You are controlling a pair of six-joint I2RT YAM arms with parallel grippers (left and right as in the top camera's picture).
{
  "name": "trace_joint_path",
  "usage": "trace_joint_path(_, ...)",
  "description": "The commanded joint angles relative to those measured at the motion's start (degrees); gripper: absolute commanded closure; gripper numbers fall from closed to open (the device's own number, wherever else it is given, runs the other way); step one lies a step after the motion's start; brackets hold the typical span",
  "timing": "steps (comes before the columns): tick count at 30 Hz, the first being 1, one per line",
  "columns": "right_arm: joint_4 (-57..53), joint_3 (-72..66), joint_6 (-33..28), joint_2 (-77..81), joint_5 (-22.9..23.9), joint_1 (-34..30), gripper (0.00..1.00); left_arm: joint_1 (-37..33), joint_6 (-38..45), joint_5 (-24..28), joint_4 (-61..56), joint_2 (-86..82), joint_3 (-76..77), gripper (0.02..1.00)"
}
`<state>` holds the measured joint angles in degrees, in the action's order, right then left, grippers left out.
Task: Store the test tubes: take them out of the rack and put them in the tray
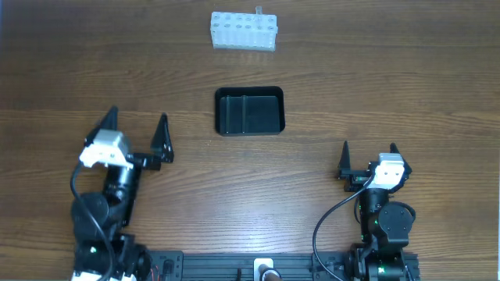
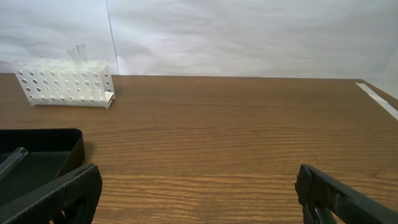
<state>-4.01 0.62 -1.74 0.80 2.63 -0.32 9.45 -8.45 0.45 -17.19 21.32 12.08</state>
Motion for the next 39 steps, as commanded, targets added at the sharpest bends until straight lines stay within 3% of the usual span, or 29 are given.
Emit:
trace_joint_path(1,-0.24,-0.33,-0.07,-0.48,-0.24,0.35,0.009,-3.13,-8.20,4.11,-0.39,-6.67,-6.62,0.023)
trace_joint_path(5,-0.24,-0.33,-0.07,-0.48,-0.24,0.35,0.009,-4.46,-10.23,7.13,-0.50,-11.02,-11.43,0.020)
trace_joint_path(16,-0.22,-0.33,-0.07,-0.48,-0.24,0.35,0.009,-4.76,-6.91,7.89,21.20,-18.23,-11.76,0.020)
trace_joint_path(24,-0.24,-0.33,-0.07,-0.48,-0.24,0.35,0.007,-4.74,5.55,7.80,20.96,-19.85,-11.76,0.020)
trace_joint_path(39,-0.22,-0.33,-0.07,-0.48,-0.24,0.35,0.007,-4.74,5.46,7.65,20.92,-19.82,-11.76,0.023)
